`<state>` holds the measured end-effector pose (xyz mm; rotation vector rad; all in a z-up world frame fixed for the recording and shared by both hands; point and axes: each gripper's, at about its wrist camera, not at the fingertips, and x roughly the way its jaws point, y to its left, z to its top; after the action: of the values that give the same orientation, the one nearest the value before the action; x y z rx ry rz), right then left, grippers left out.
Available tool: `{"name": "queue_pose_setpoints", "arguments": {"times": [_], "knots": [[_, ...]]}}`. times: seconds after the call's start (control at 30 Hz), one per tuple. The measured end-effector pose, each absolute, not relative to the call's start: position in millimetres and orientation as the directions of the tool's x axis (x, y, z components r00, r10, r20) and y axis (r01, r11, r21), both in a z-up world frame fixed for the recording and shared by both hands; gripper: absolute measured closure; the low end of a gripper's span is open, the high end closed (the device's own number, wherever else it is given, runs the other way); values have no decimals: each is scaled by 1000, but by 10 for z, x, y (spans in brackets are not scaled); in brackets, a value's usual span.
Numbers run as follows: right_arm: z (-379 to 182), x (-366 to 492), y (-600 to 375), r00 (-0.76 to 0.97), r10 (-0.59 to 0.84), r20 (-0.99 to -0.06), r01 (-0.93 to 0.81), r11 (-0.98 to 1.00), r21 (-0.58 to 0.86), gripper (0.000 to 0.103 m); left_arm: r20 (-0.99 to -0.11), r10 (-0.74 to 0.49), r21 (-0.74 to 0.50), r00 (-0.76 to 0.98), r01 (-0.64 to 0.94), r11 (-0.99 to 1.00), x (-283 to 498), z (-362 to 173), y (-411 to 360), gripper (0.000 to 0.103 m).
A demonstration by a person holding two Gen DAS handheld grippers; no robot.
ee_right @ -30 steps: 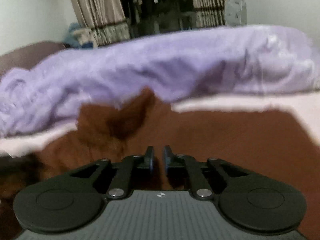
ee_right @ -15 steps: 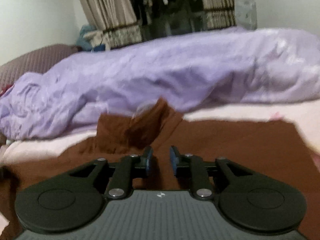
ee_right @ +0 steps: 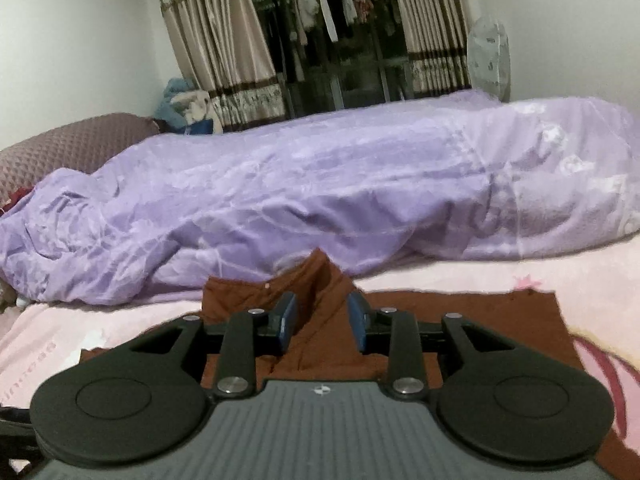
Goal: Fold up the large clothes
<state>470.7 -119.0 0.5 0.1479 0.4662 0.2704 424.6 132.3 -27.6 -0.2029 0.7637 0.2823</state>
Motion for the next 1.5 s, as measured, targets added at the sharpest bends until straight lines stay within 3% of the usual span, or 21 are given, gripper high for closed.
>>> {"name": "queue_pose_setpoints", "arguments": {"times": [0.07, 0.17, 0.2, 0.23, 0.27, 0.3, 0.37, 0.57, 0.67, 0.77, 0.83, 0.9, 0.97, 1.07, 1.17, 1.23, 1.27, 1.3, 1.33, 1.37, 1.5], "knots": [[28, 4699, -1213, 868, 286, -405, -217, 954, 207, 63, -679, 122, -159, 724, -307, 938, 4052, -164, 1368, 0], [28, 4716, -1210, 869, 291, -401, -215, 951, 223, 62, -691, 57, -178, 721, -246, 953, 3991, -229, 1332, 0], [26, 4721, -1208, 868, 290, -403, -215, 951, 221, 62, -706, 51, -158, 706, -227, 961, 4025, -282, 1293, 10], [24, 4729, -1204, 867, 289, -406, -215, 952, 217, 62, -719, 47, -141, 693, -212, 967, 4050, -332, 1258, 27], [22, 4733, -1194, 866, 288, -409, -217, 953, 212, 62, -735, 39, -122, 677, -188, 975, 4097, -401, 1205, 63], [23, 4741, -1183, 865, 286, -412, -218, 954, 205, 62, -742, 28, -121, 670, -175, 977, 4123, -434, 1173, 76], [35, 4732, -1187, 867, 286, -408, -221, 955, 199, 62, -734, 37, -109, 678, -171, 979, 4132, -419, 1133, 89], [17, 4734, -1169, 862, 268, -430, -207, 961, 186, 61, -686, 65, -111, 725, -193, 975, 3850, 41, 1124, 90], [-58, 4785, -1140, 848, 265, -460, -201, 962, 185, 61, -733, 110, -52, 671, -216, 975, 3902, -183, 1115, 88], [-196, 4860, -1088, 827, 262, -497, -200, 964, 175, 61, -782, 102, -63, 615, -240, 969, 4065, -613, 1203, 75], [-295, 4911, -1048, 808, 253, -533, -195, 967, 163, 61, -766, 118, -67, 632, -262, 963, 4028, -531, 1202, 70], [-361, 4939, -1019, 795, 242, -556, -191, 970, 149, 61, -718, 178, -40, 673, -295, 955, 3944, -282, 1161, 44], [-389, 4939, -1002, 790, 237, -566, -189, 971, 144, 61, -639, 232, -1, 734, -303, 953, 3839, -14, 1079, 32], [-384, 4920, -993, 789, 239, -566, -193, 971, 141, 61, -582, 250, 34, 773, -285, 958, 3863, 240, 984, 33], [-369, 4912, -992, 789, 241, -566, -197, 971, 139, 60, -593, 239, 37, 769, -271, 962, 4011, 232, 962, 33], [-367, 4913, -993, 789, 239, -565, -196, 971, 137, 60, -628, 224, 26, 745, -268, 963, 4021, 100, 1003, 36], [-364, 4916, -995, 790, 238, -566, -195, 971, 137, 60, -650, 217, 22, 729, -268, 963, 4098, 21, 993, 50], [-365, 4913, -998, 790, 237, -565, -193, 972, 138, 60, -680, 208, 18, 703, -267, 964, 4147, -89, 1005, 80], [-365, 4918, -999, 789, 237, -566, -192, 971, 140, 60, -714, 192, 9, 673, -266, 964, 4193, -209, 1034, 91], [-363, 4927, -1011, 789, 237, -567, -191, 971, 141, 60, -734, 182, 2, 655, -265, 964, 4226, -317, 1069, 97], [-359, 4935, -1024, 788, 236, -569, -189, 972, 141, 60, -737, 197, 27, 647, -263, 965, 4235, -435, 1071, 101]]}}
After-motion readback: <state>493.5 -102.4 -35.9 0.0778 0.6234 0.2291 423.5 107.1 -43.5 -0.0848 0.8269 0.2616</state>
